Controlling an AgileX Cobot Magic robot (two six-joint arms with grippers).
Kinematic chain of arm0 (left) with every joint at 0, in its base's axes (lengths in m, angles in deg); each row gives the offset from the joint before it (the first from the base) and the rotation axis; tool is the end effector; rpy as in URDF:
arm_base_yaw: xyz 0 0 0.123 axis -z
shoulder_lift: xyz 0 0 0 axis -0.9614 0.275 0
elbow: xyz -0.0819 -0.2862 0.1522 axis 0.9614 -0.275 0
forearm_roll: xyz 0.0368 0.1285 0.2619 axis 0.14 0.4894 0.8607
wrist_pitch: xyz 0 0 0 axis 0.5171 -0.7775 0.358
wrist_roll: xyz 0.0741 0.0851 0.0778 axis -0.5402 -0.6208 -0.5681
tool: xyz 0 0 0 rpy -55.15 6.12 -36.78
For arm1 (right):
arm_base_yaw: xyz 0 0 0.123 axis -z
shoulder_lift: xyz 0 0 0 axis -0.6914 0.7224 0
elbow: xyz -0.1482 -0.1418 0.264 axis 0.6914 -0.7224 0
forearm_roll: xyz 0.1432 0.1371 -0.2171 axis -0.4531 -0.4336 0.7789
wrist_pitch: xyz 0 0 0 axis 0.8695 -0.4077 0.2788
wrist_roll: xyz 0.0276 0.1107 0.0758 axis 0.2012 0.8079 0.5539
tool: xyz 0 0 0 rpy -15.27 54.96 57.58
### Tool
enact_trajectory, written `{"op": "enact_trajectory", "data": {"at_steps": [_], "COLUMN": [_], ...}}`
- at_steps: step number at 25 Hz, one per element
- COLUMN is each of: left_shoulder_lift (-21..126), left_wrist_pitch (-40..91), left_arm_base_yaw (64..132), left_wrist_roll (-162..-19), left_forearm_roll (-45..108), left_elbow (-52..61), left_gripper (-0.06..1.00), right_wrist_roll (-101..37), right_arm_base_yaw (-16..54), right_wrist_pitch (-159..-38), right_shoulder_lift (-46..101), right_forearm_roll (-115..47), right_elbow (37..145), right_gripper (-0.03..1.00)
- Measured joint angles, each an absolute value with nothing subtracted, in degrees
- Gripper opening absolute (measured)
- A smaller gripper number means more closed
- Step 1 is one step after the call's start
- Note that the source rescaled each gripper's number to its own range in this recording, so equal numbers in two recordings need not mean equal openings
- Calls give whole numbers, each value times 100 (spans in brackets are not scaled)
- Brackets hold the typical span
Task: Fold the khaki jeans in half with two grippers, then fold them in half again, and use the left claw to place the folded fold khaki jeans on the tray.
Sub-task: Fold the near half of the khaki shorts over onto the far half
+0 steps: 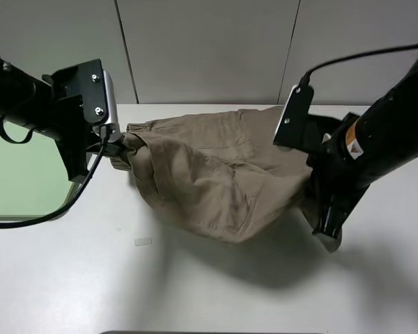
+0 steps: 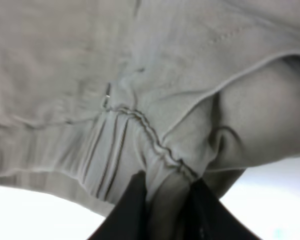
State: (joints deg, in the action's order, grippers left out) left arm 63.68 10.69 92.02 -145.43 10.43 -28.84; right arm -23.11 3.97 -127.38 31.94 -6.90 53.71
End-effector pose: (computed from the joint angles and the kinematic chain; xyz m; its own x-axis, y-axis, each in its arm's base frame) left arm 0.3237 -0.1316 0.2105 -0.0567 0.8740 -0.4825 0.8290 0.3105 0.4650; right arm 0.2372 0.1609 0.2052 -0.3319 -0.9053 -0.2651 -0.8341 0.4129 -0.3657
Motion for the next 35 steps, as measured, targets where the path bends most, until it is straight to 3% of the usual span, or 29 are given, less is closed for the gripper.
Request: {"op": "enact_trajectory", "data": {"at_steps": [5, 10, 18, 22, 35], "left_shoulder_lift": [6346, 6346, 6346, 6356, 6650], "left_wrist_pitch": [1439, 2324, 3070, 3199, 3757], "left_arm_base_yaw": [9202, 9208, 9202, 9099, 8235], "left_wrist_roll": [-13996, -12945, -12462, -12328, -11971], "left_forearm_roll": [1044, 1044, 1031, 1026, 1003], "left_elbow": [-2889, -2895, -2922, -2927, -2927], "left_gripper": [15, 15, 15, 15, 15], "right_wrist_roll": [-1859, -1312, -420, -367, -342], "right_arm_base_yaw": [486, 1155, 2154, 2233, 2233], "right_wrist_pitch": [-12372, -11847, -9618, -9001, -8878], "right_shoulder_lift": [3102, 3234, 3295, 3685, 5307], "right_forearm_roll": [373, 932, 1038, 1059, 153], "right_elbow": [5382, 5382, 5382, 5499, 7143], "right_gripper": [0, 0, 0, 0, 0]}}
